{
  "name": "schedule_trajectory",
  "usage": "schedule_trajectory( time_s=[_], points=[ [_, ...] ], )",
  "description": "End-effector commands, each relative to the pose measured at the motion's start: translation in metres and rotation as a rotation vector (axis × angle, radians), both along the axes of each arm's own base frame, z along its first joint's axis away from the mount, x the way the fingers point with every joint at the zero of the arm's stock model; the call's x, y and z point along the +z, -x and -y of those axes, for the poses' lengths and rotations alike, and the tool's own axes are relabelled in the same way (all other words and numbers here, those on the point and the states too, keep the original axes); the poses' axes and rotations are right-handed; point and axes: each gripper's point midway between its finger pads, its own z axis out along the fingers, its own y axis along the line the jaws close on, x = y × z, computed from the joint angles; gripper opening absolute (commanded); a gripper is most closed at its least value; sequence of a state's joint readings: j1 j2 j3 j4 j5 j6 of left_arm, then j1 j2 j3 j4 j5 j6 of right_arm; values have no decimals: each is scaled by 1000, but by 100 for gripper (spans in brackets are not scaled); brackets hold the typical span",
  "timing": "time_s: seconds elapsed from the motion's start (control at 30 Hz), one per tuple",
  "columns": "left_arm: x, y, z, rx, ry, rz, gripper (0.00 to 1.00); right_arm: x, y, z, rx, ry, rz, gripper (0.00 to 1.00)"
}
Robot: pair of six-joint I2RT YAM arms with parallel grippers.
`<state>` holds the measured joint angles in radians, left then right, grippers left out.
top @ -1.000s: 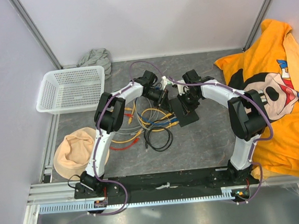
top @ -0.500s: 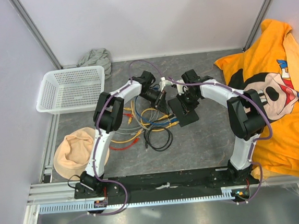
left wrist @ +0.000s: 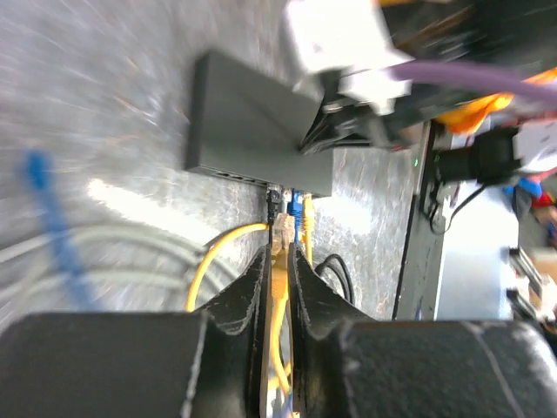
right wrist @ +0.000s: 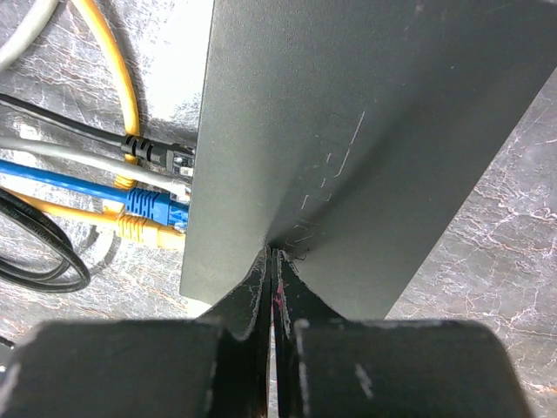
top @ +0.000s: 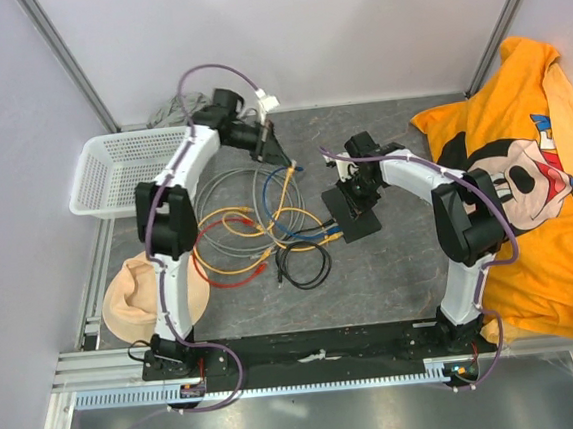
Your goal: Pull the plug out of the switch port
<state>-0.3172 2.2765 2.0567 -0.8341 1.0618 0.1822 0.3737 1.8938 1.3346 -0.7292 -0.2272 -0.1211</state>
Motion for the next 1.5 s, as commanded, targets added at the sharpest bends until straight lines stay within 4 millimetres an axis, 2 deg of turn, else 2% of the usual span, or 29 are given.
schedule_trajectory(
  time_s=[0.0, 0.1, 0.13, 0.2, 0.3, 0.43, 0.5, 0.53, 0.57, 0.6, 0.67, 0.7, 0.73, 0.77, 0.8, 0.83, 0.87, 0.9, 0.93, 1.03, 1.1, 1.23, 1.27, 1.47],
  points=[
    [82, -16, -51, 101, 95, 102, 1, -56, 18, 3, 44, 90, -93, 4],
    [91, -22, -80, 163, 85, 123, 2, -55, 17, -2, 55, 90, -88, 4],
    [96, -18, -87, 166, 82, 147, 2, -55, 18, -3, 59, 90, -87, 4],
    [90, -13, -102, 186, 49, 125, 1, -57, 18, -3, 60, 92, -92, 4],
    [95, -9, -115, 192, 54, 107, 2, -58, 16, -5, 62, 92, -92, 4],
    [159, -7, -108, 201, 162, 185, 2, -60, 15, -7, 66, 91, -95, 4],
    [170, -7, -104, 197, 166, 212, 2, -61, 14, -10, 71, 90, -99, 4],
    [172, -8, -104, 200, 165, 218, 5, -61, 14, -11, 74, 90, -99, 4],
    [169, -9, -104, 202, 158, 214, 7, -61, 11, -13, 78, 88, -94, 4],
    [164, -8, -105, 205, 145, 212, 10, -61, 11, -13, 78, 90, -95, 4],
    [134, -12, -113, 254, 57, 188, 21, -60, 9, -14, 80, 91, -89, 4],
    [128, -12, -118, 284, 18, 190, 25, -58, 8, -16, 86, 90, -83, 4],
    [100, -4, -122, 343, -26, 70, 31, -58, 7, -16, 86, 89, -81, 5],
    [84, -15, -133, 442, -100, 70, 32, -59, 9, -15, 89, 93, -82, 5],
    [47, -1, -141, 504, -150, -51, 33, -58, 9, -15, 86, 92, -81, 5],
    [49, 5, -148, 589, -165, -80, 35, -57, 10, -15, 90, 93, -81, 5],
    [40, 7, -152, 628, -173, -87, 36, -58, 11, -14, 90, 94, -83, 5],
    [13, 25, -154, 651, -204, -165, 37, -58, 11, -15, 89, 93, -81, 5],
    [9, 32, -157, 707, -217, -207, 39, -58, 11, -15, 90, 92, -79, 5],
    [-30, 52, -161, 765, -289, -338, 42, -57, 11, -15, 90, 90, -75, 5],
    [-45, 60, -168, 802, -335, -373, 43, -56, 11, -14, 91, 93, -72, 6],
    [-58, 58, -165, 792, -337, -417, 51, -57, 12, -13, 91, 94, -76, 7],
    [-70, 58, -165, 792, -356, -449, 52, -57, 13, -14, 93, 93, -77, 8],
    [-94, 67, -165, 787, -408, -536, 51, -53, 13, -12, 98, 100, -67, 8]
  ],
)
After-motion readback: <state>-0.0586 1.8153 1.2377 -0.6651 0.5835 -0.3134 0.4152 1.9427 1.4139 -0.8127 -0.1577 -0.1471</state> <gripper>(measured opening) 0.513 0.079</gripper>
